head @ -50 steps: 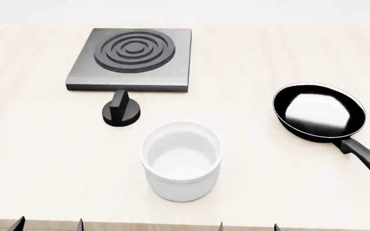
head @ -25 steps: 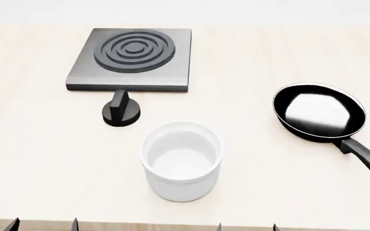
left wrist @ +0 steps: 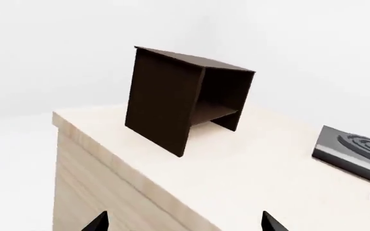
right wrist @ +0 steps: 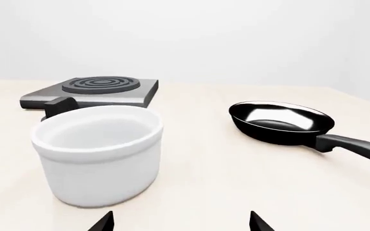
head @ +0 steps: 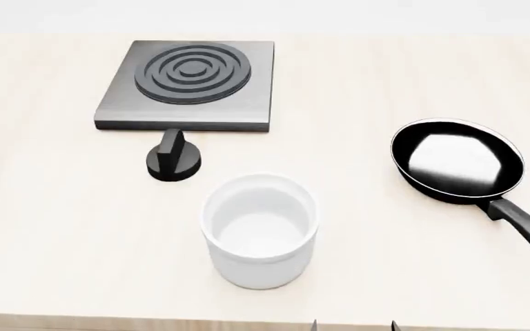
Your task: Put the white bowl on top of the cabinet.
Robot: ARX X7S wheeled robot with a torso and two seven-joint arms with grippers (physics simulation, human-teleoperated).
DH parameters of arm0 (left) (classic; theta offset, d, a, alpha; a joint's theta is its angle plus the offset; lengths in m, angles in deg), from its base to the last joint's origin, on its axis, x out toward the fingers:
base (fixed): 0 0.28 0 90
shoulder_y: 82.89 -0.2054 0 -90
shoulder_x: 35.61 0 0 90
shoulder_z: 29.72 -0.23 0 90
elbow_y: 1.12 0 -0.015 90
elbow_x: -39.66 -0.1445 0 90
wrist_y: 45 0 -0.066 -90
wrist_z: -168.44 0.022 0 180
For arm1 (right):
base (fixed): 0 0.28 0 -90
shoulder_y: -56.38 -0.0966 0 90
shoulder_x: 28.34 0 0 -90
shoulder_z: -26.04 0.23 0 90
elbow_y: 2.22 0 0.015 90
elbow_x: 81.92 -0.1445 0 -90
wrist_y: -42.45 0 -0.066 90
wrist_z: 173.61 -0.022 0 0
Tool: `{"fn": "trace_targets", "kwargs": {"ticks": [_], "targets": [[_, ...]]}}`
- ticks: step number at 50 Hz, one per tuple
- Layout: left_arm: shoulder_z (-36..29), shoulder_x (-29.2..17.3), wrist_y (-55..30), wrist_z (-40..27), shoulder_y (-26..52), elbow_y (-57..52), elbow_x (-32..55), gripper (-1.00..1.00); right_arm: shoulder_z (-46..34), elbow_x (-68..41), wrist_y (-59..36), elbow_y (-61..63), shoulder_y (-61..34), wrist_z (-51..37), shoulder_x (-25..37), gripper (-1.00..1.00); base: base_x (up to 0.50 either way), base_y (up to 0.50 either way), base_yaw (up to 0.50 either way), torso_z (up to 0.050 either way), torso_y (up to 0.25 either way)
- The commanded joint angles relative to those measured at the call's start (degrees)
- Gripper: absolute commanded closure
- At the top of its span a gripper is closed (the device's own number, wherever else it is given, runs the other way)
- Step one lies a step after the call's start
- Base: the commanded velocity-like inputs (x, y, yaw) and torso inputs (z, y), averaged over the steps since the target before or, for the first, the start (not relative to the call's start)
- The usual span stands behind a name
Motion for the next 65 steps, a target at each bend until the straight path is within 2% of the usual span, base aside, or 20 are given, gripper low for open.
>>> {"fn": "trace_targets", "kwargs": {"ticks": [1, 12, 16, 22, 23, 24, 36, 41, 53, 65], "targets": [[10.5, 0.9, 8.9, -4.8, -6.2, 0.5, 8.3, -1.00, -0.6, -0.8, 0.2, 0.0, -0.1, -0.5, 0.5, -1.00, 0.00, 0.00, 0.00, 0.000, 0.000], [14.4, 1.0, 15.5, -5.6, -11.6, 1.9, 14.0, -1.00, -1.0, -0.5, 0.6, 0.1, 0.0, -1.8, 0.9, -1.00, 0.00, 0.00, 0.00, 0.000, 0.000], [16.1, 1.9, 17.8, -9.0, -13.4, 0.4, 14.6, -1.00, -1.2, -0.7, 0.5, 0.0, -0.1, -2.0, 1.0, -1.00, 0.00, 0.00, 0.00, 0.000, 0.000], [15.1, 1.3, 19.4, -10.9, -14.1, 1.3, 15.7, -1.00, -1.1, -1.1, 1.1, 0.6, 0.3, -2.6, 1.1, -1.00, 0.00, 0.00, 0.00, 0.000, 0.000], [14.8, 1.2, 19.5, -11.1, -14.1, 1.4, 15.8, -1.00, -0.3, -4.2, 0.6, 1.5, 0.5, -1.7, 0.7, -1.00, 0.00, 0.00, 0.00, 0.000, 0.000], [14.6, 1.0, 19.4, -11.2, -14.1, 1.4, 15.8, -1.00, -1.0, -1.7, -0.3, 3.9, 0.9, -3.3, 1.0, -1.00, 0.00, 0.00, 0.00, 0.000, 0.000], [13.0, 0.0, 20.3, -12.4, -14.8, 1.2, 16.7, -1.00, -1.3, -1.6, -14.1, 25.9, 0.5, -7.7, 2.1, -1.00, 0.00, 0.00, 0.00, 0.000, 0.000], [12.6, -0.3, 20.6, -12.9, -15.0, 1.2, 16.8, -1.00, -2.2, -1.2, -17.8, 29.2, -1.3, -7.8, 3.1, -1.00, 0.00, 0.00, 0.00, 0.000, 0.000], [11.5, -1.1, 20.9, -14.0, -15.1, 1.3, 16.7, -1.00, -3.4, 1.0, -34.5, 43.9, -5.4, -10.3, 4.7, -1.00, 0.00, 0.00, 0.00, 0.000, 0.000], [10.7, -1.7, 21.5, -14.7, -15.5, 1.2, 17.1, -1.00, -3.9, 0.6, -39.2, 52.4, -5.4, -11.6, 4.9, -1.00, 0.00, 0.31, 0.00, 0.000, 0.000]]}}
